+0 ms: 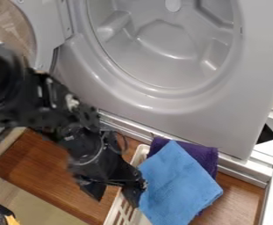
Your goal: Put the blue and violet towels inside the white basket
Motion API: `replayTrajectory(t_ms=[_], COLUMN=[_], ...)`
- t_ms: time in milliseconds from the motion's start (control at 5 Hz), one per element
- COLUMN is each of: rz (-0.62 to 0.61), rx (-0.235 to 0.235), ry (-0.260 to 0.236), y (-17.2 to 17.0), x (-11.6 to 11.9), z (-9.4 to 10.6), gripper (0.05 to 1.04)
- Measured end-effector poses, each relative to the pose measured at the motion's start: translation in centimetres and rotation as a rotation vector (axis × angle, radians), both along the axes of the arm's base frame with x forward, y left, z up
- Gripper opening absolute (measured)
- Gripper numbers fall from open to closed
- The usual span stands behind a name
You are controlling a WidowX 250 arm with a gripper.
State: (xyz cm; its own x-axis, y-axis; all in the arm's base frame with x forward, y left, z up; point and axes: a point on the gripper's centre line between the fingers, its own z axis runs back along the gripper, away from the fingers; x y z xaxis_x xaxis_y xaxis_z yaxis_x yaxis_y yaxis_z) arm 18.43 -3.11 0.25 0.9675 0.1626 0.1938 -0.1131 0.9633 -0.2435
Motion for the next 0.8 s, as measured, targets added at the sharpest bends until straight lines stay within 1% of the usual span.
replayTrajectory(t_ms=[200, 400, 600, 800], rz=[0.011, 0.024, 0.049, 0.037], rx=[-0.003, -0.003, -0.011, 0.016], ry=[0.015, -0.003, 0.007, 0.023], y=[0.1, -0.2, -0.5, -1.2], x=[0.5, 1.4, 2.1, 2.6], z=[-1.1, -2.1, -3.4, -3.5], gripper=[1.000, 1.000, 0.962, 0.688])
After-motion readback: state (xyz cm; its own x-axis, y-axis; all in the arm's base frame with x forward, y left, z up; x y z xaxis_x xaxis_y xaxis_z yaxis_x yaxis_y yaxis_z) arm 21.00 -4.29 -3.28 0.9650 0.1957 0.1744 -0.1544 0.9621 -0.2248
